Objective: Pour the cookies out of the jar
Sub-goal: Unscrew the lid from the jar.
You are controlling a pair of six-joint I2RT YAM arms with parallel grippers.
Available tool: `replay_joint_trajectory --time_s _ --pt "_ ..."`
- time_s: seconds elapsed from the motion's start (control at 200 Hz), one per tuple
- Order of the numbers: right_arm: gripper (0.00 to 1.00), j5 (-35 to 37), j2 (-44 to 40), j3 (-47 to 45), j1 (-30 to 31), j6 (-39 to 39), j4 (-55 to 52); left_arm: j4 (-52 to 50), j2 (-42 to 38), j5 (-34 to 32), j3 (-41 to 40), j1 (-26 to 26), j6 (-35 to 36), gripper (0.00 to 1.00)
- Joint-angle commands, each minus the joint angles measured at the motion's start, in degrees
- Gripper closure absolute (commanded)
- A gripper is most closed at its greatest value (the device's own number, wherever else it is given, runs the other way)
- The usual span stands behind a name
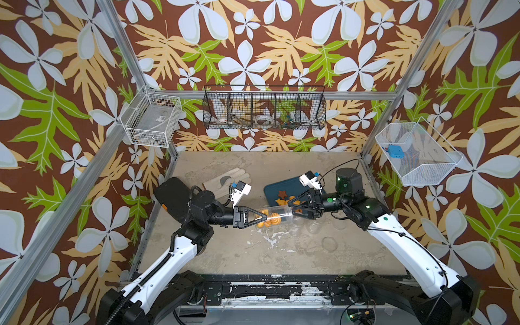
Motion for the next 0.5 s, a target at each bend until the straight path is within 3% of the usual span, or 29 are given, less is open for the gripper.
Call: replay_joint_trajectory --time_s 0.0,0.495 --pt "0.04 -2.09 -0.30 -0.67 0.31 1.05 1.87 3.87 -0.66 1.46 -0.12 0.25 -1.15 0.49" --pt "0.17 -4.04 -0.78 -1.75 3.16 3.88 4.61 3.07 -1.50 1.39 -0.70 0.87 -0.88 0.50"
